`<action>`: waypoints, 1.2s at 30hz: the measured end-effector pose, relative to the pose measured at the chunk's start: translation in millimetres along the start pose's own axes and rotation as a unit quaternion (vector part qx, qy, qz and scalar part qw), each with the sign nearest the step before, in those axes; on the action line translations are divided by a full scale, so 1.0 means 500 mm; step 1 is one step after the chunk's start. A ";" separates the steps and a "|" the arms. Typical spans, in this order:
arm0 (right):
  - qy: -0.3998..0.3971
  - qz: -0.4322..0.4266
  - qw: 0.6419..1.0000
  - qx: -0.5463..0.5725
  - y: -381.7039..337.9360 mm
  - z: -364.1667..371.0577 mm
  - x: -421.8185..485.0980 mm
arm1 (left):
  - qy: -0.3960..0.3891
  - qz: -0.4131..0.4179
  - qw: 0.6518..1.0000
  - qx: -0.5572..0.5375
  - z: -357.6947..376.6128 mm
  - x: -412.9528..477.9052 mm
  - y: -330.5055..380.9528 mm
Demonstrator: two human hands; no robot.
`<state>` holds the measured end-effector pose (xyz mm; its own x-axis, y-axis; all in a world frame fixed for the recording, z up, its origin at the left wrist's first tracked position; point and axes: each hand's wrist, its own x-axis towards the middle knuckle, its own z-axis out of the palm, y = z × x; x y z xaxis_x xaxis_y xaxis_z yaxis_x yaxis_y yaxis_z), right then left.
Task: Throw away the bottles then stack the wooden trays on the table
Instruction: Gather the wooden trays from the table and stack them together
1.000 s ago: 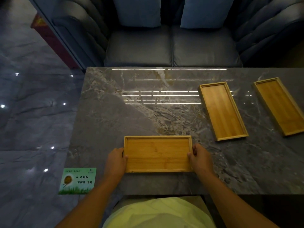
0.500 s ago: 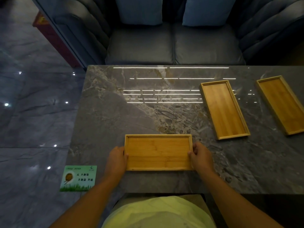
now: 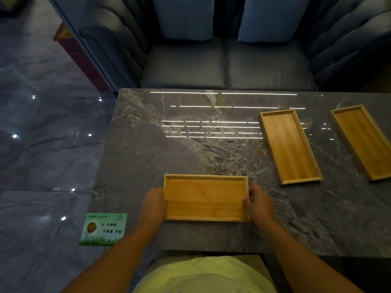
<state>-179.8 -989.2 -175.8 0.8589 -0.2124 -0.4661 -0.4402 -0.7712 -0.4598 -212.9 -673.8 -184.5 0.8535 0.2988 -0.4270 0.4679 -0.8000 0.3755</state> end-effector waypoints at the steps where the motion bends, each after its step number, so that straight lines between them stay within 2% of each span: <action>1: -0.008 0.003 1.000 0.001 0.001 -0.001 0.003 | -0.005 -0.005 1.000 0.002 -0.001 0.000 0.002; 8: -0.082 0.019 0.996 -0.010 -0.017 -0.029 0.023 | -0.043 0.012 0.998 0.049 -0.028 -0.003 0.013; 11: -0.098 -0.016 0.995 -0.011 -0.034 -0.060 0.041 | -0.048 0.026 0.996 0.076 -0.056 0.018 0.040; 13: -0.100 -0.040 0.994 0.000 -0.045 -0.080 0.045 | -0.047 0.061 0.992 0.104 -0.070 0.032 0.070; 15: -0.103 -0.060 0.993 0.016 -0.061 -0.093 0.041 | -0.048 0.096 0.990 0.088 -0.082 0.038 0.101; 19: -0.084 -0.121 0.989 -0.017 -0.086 -0.128 0.039 | -0.055 0.178 0.980 0.065 -0.097 0.055 0.181; 25: -0.066 -0.126 0.988 -0.057 -0.073 -0.212 0.051 | -0.087 0.260 0.959 0.067 -0.081 0.051 0.326; 30: -0.064 -0.121 0.982 -0.128 -0.047 -0.273 0.092 | -0.100 0.280 0.952 0.068 -0.063 0.054 0.427; 36: -0.074 -0.117 0.976 -0.166 0.016 -0.371 0.181 | -0.101 0.251 0.957 0.099 -0.016 0.054 0.568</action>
<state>-57.0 -1125.7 -81.5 0.8681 0.0626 -0.4924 -0.1067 -0.9453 -0.3082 -55.4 -888.6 -82.9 0.8880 -0.2410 -0.3916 -0.0605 -0.9055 0.4201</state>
